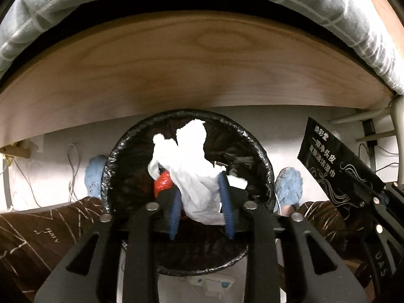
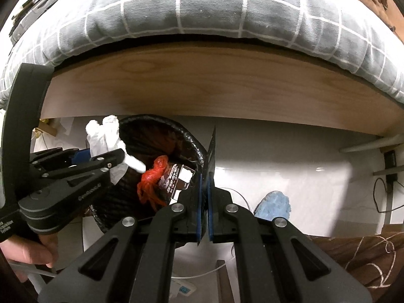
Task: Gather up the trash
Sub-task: 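Open the left tool over the bin while the right tool releases the black card, then move both tools back up over the remaining trash on the bed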
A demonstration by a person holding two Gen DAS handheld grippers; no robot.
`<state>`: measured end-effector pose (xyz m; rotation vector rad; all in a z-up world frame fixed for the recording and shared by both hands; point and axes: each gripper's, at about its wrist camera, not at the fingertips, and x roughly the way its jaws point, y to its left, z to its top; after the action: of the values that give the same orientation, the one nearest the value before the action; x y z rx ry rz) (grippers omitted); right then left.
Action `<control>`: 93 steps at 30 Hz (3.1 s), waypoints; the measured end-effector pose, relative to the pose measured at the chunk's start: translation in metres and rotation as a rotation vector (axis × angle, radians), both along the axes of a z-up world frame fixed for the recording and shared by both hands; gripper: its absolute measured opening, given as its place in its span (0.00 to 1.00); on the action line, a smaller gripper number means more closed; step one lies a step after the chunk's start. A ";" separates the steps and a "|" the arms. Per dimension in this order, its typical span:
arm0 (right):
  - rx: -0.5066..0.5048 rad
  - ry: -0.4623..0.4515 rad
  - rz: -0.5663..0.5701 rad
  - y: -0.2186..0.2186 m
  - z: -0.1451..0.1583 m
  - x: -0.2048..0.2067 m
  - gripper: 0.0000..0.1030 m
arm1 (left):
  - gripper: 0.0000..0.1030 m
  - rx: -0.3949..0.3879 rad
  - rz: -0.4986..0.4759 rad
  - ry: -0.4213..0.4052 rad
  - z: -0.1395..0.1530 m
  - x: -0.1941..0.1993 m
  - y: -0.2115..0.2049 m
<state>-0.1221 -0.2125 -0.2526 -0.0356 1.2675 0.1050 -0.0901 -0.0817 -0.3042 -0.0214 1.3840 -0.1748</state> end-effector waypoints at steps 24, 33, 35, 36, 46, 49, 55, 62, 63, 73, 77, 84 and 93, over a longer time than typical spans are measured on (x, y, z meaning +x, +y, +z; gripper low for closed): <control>0.093 0.016 0.179 0.088 0.000 0.012 0.03 | 0.94 0.059 0.172 -0.132 0.041 -0.012 0.099; 0.053 0.035 0.218 0.114 -0.012 0.013 0.13 | 0.94 0.076 0.191 -0.120 0.035 -0.013 0.117; 0.048 0.032 0.209 0.115 -0.013 0.014 0.25 | 0.94 0.076 0.189 -0.122 0.036 -0.012 0.117; 0.043 0.023 0.204 0.113 -0.012 0.015 0.30 | 0.94 0.078 0.189 -0.123 0.037 -0.012 0.117; 0.000 -0.131 0.173 0.101 0.025 0.016 0.67 | 0.94 0.080 0.178 -0.210 0.072 -0.007 0.118; -0.011 -0.196 0.159 0.097 0.044 0.016 0.75 | 0.94 0.073 0.176 -0.246 0.087 -0.008 0.117; -0.051 -0.347 0.137 0.090 0.082 0.012 0.88 | 0.94 0.050 0.178 -0.345 0.124 -0.009 0.116; -0.078 -0.423 0.068 0.069 0.105 0.020 0.92 | 0.94 0.040 0.201 -0.424 0.154 -0.007 0.116; -0.075 -0.439 0.056 0.064 0.109 0.023 0.92 | 0.94 0.034 0.211 -0.431 0.157 -0.006 0.117; -0.088 -0.548 -0.015 0.040 0.145 0.050 0.93 | 0.94 0.016 0.216 -0.500 0.181 0.021 0.110; -0.103 -0.593 -0.027 0.036 0.157 0.068 0.93 | 0.94 0.023 0.220 -0.520 0.187 0.039 0.109; -0.088 -0.620 -0.058 0.028 0.169 0.104 0.93 | 0.94 0.029 0.225 -0.548 0.197 0.080 0.110; -0.086 -0.609 -0.062 0.019 0.171 0.156 0.93 | 0.94 0.038 0.213 -0.555 0.201 0.149 0.106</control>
<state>0.0335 -0.1937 -0.0821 -0.0946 0.6632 -0.0163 0.0588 0.0241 -0.1036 -0.0824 0.8235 0.0264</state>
